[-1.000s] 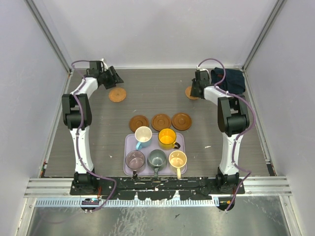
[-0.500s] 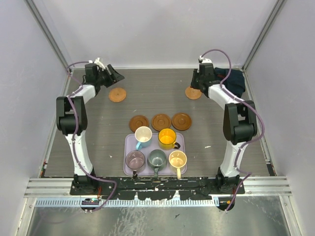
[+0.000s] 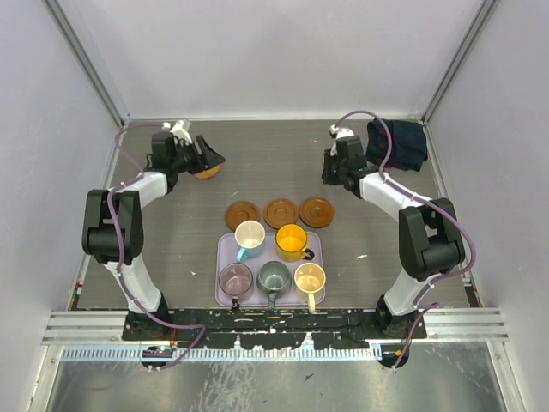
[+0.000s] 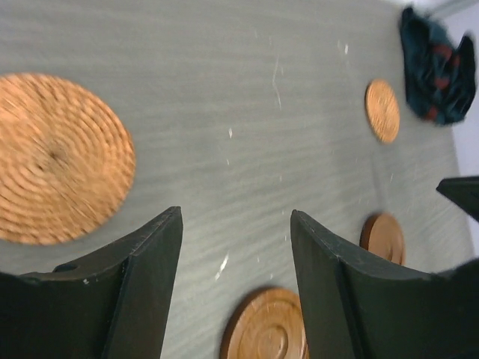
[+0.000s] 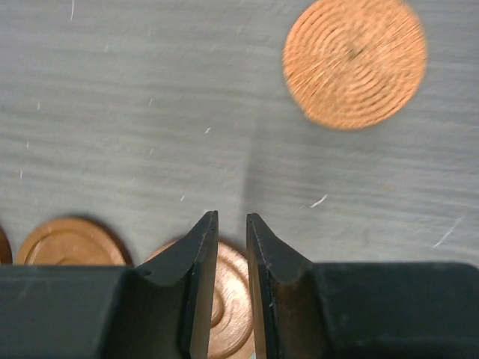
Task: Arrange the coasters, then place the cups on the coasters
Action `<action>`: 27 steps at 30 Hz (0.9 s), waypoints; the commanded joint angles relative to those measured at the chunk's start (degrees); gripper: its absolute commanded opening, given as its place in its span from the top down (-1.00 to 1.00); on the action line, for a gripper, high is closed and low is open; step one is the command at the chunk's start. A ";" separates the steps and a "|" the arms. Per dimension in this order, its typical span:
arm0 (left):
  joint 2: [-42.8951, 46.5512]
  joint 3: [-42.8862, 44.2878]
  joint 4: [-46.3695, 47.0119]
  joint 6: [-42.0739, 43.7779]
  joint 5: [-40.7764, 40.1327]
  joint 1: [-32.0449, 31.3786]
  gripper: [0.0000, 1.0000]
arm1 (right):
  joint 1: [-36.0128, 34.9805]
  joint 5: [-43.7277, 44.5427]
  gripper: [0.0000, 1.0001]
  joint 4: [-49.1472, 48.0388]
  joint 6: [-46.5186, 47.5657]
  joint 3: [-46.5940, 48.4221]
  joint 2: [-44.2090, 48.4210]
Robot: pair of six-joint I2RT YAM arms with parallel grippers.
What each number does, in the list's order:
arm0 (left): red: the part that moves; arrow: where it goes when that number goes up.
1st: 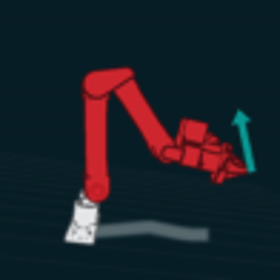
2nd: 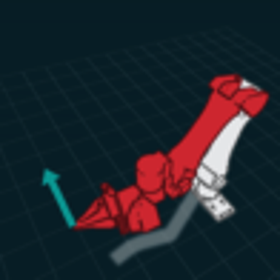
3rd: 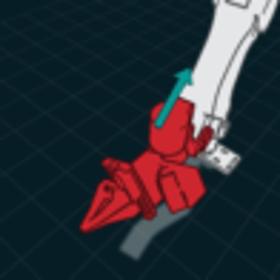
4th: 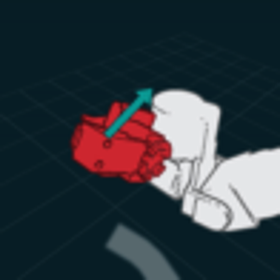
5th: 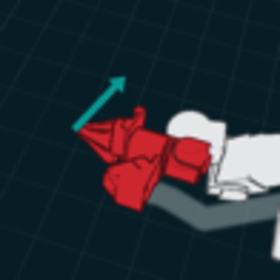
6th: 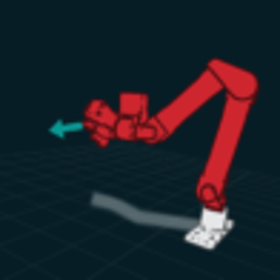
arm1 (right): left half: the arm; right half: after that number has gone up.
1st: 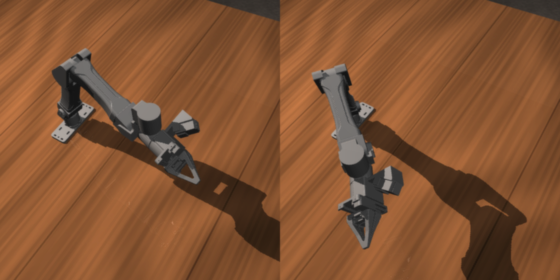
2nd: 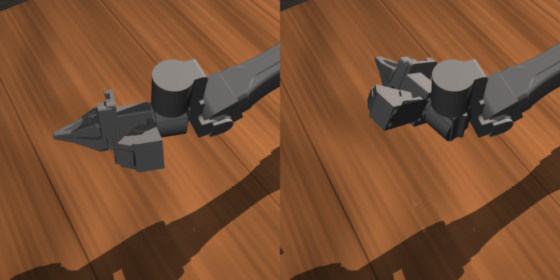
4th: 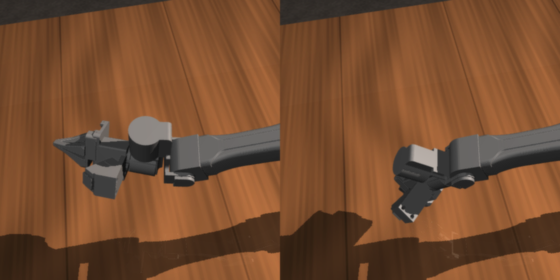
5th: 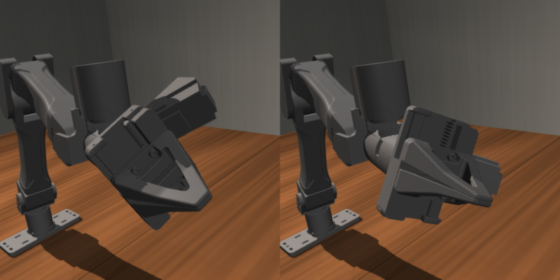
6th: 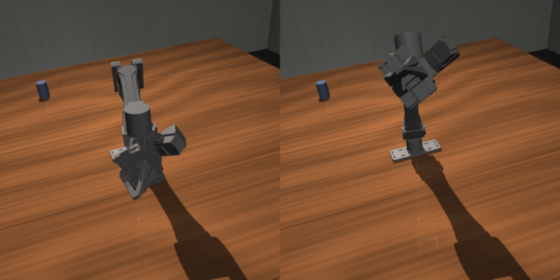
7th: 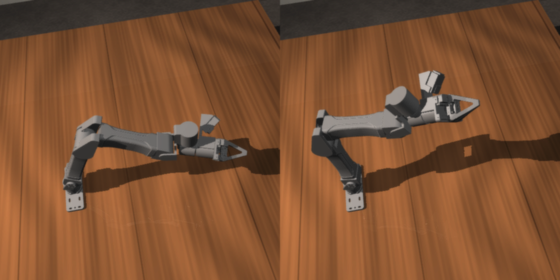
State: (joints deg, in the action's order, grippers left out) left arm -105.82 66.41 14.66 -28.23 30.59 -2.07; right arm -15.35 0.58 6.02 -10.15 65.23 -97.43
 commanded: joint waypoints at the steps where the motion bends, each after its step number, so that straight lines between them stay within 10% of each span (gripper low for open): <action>1: 5.95 -3.71 -3.71 8.86 -1.83 -6.15 -0.20 | -3.99 0.75 0.45 -0.35 1.39 -2.10 4.35; 27: 8.62 -11.39 -16.37 10.30 -9.16 -18.33 -0.05 | -9.47 4.07 0.49 1.91 -2.45 -13.23 5.80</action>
State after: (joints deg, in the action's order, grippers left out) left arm -97.95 55.24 -1.65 -17.28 22.28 -19.62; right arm -24.43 3.97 9.13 -11.33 52.18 -93.71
